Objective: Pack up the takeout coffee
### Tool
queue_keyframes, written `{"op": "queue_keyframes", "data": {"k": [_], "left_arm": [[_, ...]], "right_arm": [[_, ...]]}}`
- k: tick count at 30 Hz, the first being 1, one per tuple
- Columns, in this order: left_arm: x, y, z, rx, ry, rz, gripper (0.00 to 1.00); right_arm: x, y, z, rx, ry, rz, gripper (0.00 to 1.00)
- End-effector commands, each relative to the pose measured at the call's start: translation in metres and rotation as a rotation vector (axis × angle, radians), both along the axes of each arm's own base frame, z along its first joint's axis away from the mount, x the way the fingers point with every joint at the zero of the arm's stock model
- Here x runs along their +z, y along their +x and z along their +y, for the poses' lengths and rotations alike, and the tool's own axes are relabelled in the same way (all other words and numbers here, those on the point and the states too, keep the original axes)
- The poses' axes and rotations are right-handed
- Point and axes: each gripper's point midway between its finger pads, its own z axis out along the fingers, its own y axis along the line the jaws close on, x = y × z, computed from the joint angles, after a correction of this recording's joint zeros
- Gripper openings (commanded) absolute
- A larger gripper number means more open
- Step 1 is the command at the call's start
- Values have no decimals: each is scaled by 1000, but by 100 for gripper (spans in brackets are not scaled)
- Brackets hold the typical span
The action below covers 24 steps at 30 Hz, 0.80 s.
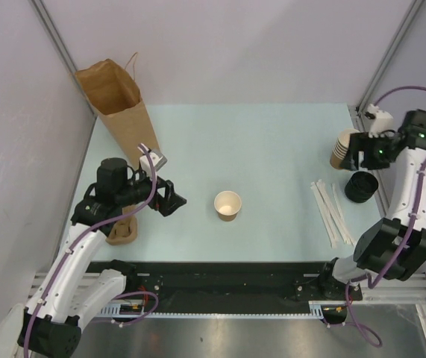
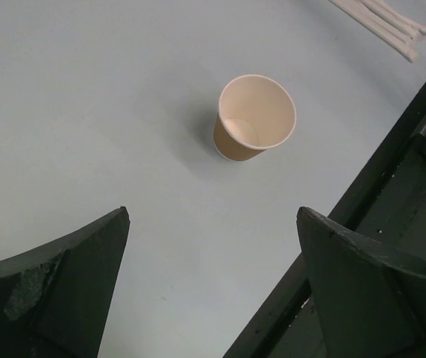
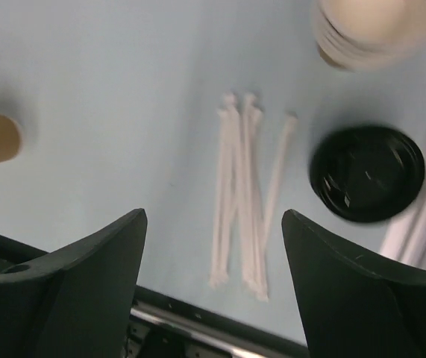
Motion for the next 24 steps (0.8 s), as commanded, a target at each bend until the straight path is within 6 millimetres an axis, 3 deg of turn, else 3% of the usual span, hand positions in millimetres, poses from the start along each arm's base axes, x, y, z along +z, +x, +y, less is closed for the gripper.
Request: {"op": "queue_keyframes", "data": {"k": [1,2,5,9,14,24], "left_arm": [[18,-6,-13,-95,-43,-38,100],[18,-5,-14,-96,-44,-38,100],[16,-6,-15,-101,-48,-25,100],[20,-7,-16,-119,-41,-30,100],[24,-10,-20,-162,-37,-29,100],[27,-9,-25,-191,-5,-5,100]], "right_arm": [[-10,-50,-48,-28,-140,134,76],[-14,-57,-70,-89,-197,173,74],[-16,-61,-103,-178,-291,203,69],[-25,-54,-119,-198,-356,210,63],[-44,-44,-128,-160,-401,257,51],[-70,-16,-119,-33,-477,304,39]]}}
